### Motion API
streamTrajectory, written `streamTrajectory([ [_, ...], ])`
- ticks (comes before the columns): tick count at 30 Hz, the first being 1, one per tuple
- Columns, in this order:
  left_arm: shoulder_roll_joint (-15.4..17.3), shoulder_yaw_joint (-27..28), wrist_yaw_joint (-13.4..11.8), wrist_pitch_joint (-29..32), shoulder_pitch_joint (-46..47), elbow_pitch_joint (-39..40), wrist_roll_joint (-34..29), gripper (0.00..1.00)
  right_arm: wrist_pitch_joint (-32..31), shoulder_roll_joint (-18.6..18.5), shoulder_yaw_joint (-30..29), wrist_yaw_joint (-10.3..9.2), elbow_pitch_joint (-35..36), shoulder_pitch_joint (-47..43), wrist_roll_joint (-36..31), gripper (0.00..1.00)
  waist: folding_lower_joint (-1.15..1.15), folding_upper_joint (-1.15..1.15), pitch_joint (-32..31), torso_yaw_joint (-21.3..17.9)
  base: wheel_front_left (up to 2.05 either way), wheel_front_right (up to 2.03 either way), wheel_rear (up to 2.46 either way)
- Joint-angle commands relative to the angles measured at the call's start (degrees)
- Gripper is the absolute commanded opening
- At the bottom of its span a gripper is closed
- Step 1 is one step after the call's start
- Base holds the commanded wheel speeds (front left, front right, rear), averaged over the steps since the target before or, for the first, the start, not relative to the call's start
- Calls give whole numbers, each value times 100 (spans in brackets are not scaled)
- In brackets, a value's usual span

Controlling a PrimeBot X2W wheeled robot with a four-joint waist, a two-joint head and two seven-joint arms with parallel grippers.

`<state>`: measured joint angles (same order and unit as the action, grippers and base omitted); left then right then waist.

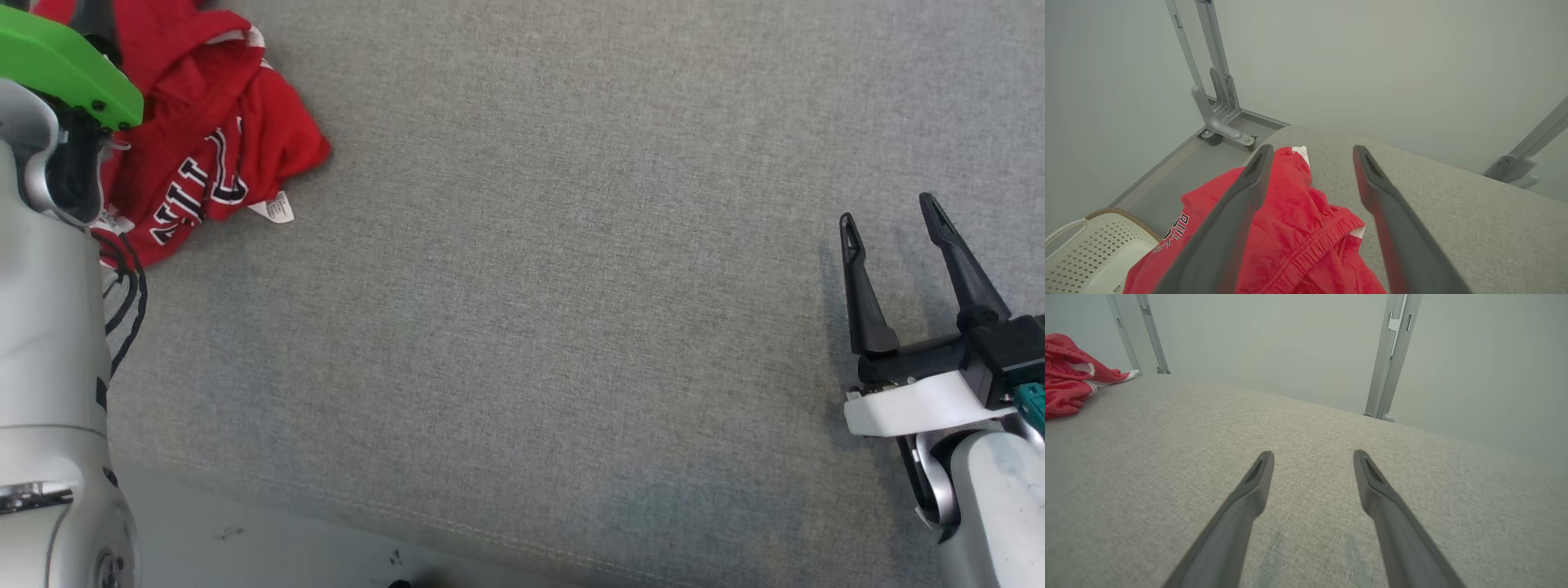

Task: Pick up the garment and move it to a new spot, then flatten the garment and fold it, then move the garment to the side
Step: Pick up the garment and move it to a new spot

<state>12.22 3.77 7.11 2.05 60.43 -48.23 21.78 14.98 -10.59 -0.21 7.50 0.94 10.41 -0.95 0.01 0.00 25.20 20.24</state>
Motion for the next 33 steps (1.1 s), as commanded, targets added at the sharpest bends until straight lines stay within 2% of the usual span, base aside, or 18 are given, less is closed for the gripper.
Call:
streamTrajectory([
  [1,53,-14,26,133,180,-168,50,100,13,-55,-9,-2,41,117,-37,100,-1,0,514,-154,0,0,0],
  [4,137,-56,-84,613,567,-719,64,100,13,-119,-10,-2,97,220,-35,100,-1,0,726,-173,0,0,0],
  [5,170,-77,-201,921,779,-1058,72,100,13,-153,-25,-2,130,278,-27,100,-1,0,849,-176,0,0,0],
  [10,211,-46,-475,1446,1151,-1695,143,100,12,-209,-28,-2,139,382,-3,100,-1,0,1064,-193,0,0,0],
  [15,252,-142,-408,1825,1281,-2109,130,100,-7,-238,-45,-2,98,447,16,100,-1,0,1199,-203,0,0,0],
  [18,289,-181,-410,1818,1296,-2219,119,100,-8,-237,-48,-2,73,460,5,100,-1,0,1245,-195,0,0,0],
  [19,273,-205,-375,1827,1267,-2253,114,91,-8,-235,-38,-2,58,468,5,100,-1,0,1248,-194,0,0,0],
  [20,271,-197,-361,1778,1252,-2273,137,0,-9,-228,-30,-2,46,473,12,100,-1,0,1249,-194,0,0,0],
  [24,331,-216,-396,1383,1194,-2275,124,0,-9,-194,4,-2,16,507,31,100,-1,0,1213,-190,0,0,0],
  [28,394,-151,-436,643,1131,-2168,170,0,-8,-119,-75,-2,-16,483,91,100,-1,0,1082,-207,0,0,0],
  [33,386,-142,-351,136,1020,-2160,190,0,-8,-77,-126,-2,-84,361,134,100,-1,0,874,-201,0,0,0],
])
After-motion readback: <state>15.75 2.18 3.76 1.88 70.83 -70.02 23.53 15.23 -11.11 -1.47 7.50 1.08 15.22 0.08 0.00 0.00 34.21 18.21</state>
